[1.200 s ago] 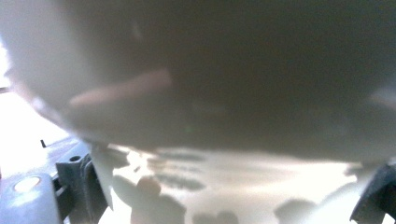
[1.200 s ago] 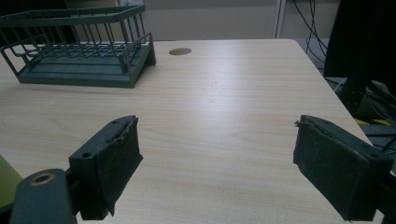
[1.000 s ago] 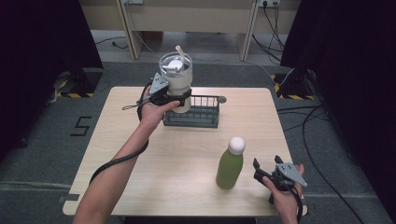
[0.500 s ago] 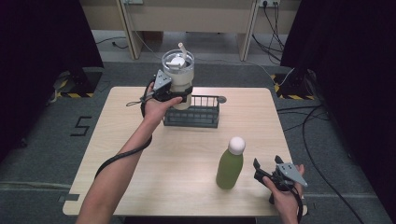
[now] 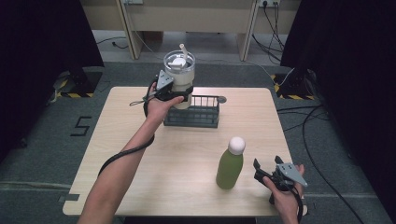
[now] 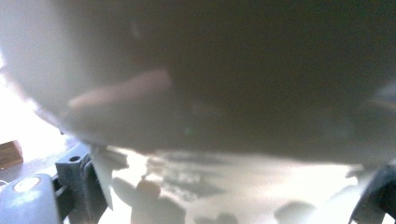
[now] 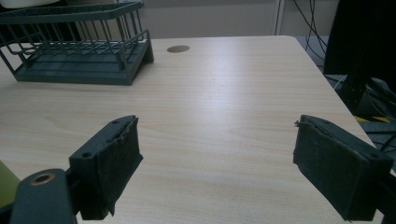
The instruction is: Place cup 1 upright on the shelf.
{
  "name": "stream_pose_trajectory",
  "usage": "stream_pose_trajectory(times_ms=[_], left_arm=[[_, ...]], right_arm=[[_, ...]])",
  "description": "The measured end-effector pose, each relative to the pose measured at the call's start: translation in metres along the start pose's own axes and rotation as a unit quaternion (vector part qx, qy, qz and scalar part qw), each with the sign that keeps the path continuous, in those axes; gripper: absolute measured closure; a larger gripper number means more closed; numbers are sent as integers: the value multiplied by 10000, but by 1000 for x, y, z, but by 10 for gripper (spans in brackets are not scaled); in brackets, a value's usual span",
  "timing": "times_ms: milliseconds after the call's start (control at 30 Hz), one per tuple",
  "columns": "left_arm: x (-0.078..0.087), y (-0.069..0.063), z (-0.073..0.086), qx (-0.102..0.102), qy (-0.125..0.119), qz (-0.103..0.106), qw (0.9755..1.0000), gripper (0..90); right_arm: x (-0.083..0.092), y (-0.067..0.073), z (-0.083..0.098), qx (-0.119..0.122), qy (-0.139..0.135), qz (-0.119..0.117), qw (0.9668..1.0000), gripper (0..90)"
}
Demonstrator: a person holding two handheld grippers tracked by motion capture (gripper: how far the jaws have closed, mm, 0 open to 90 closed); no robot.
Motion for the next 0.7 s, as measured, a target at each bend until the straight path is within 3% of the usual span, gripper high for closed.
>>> stream_pose_trajectory(times_ms=[700], left_arm=[[-8,7,12,17,83,-139,9999,95]], right_arm=[[0,1,2,22,25,-31,10000,146]])
Point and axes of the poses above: each handheld gripper's, and its own axes: x roughly backward along the jaws, z roughly out of its underside, y roughly to its left, the point moved 10 cm from there along -x, roughly forward along the jaws, and after that the axes turned 5 degrees about z, right-handed, at the moved point
